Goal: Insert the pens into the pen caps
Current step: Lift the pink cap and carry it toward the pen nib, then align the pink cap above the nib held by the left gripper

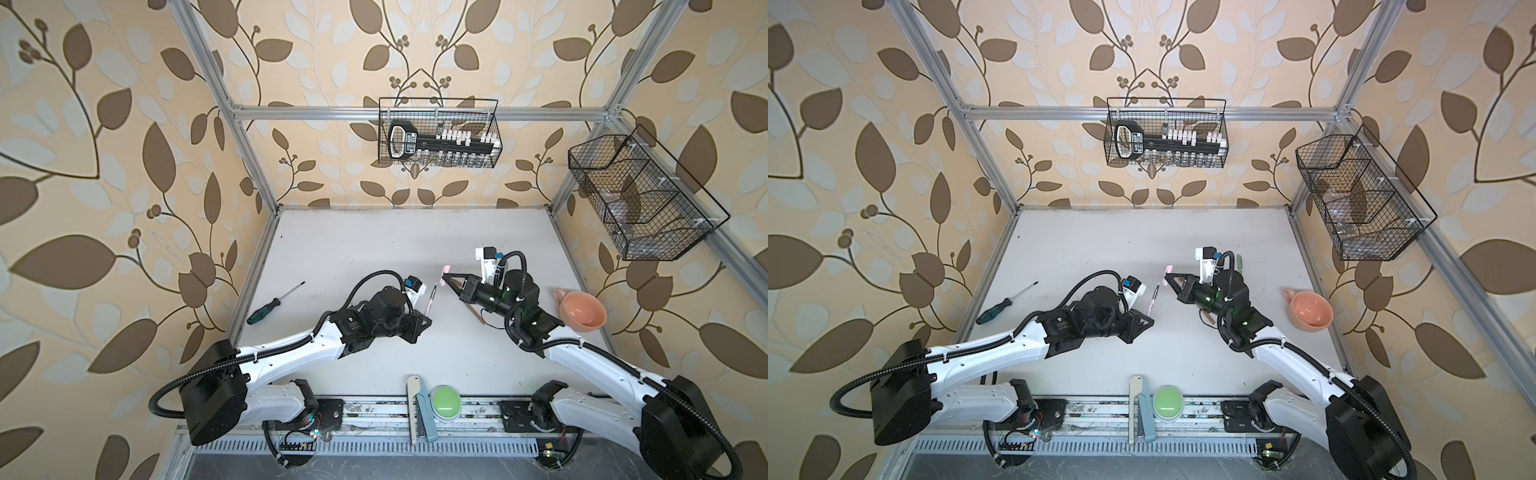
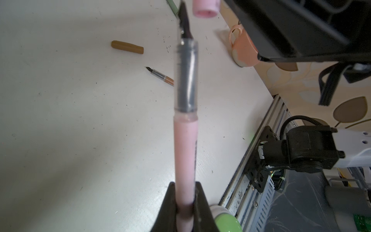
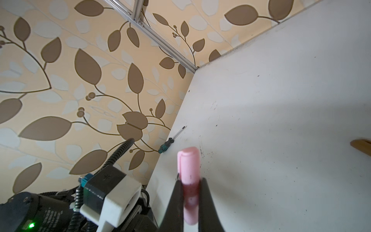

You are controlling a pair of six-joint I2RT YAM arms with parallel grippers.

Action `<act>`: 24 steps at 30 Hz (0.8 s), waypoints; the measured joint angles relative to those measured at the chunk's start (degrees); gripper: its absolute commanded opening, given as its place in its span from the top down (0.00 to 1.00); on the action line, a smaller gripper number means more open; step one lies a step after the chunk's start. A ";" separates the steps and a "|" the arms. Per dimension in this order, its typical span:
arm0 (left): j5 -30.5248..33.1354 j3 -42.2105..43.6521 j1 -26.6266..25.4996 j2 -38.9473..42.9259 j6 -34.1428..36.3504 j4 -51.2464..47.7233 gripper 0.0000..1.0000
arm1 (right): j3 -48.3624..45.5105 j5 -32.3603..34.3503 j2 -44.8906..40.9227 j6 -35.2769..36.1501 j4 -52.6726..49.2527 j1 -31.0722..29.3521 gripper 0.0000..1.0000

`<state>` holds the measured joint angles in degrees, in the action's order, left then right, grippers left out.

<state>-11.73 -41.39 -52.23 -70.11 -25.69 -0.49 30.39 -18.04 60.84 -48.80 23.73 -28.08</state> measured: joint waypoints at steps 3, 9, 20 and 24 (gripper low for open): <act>-0.50 0.09 -0.37 0.00 0.02 1.11 0.94 | -0.04 1.95 -1.01 -0.50 0.52 0.02 0.95; -2.60 1.14 -0.74 0.02 0.24 3.17 0.94 | 0.00 2.93 -1.09 -0.90 0.90 0.02 0.95; -3.30 1.14 -0.72 0.02 0.66 3.63 0.95 | 4.17 2.86 -1.09 1.20 -3.04 0.50 0.95; -3.28 1.14 -0.74 0.02 0.74 3.63 0.95 | 4.26 2.86 -0.61 1.57 -3.37 0.50 0.95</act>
<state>-15.00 -40.25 -52.97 -70.08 -24.95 3.14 34.65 -15.18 60.23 -47.22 20.36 -27.57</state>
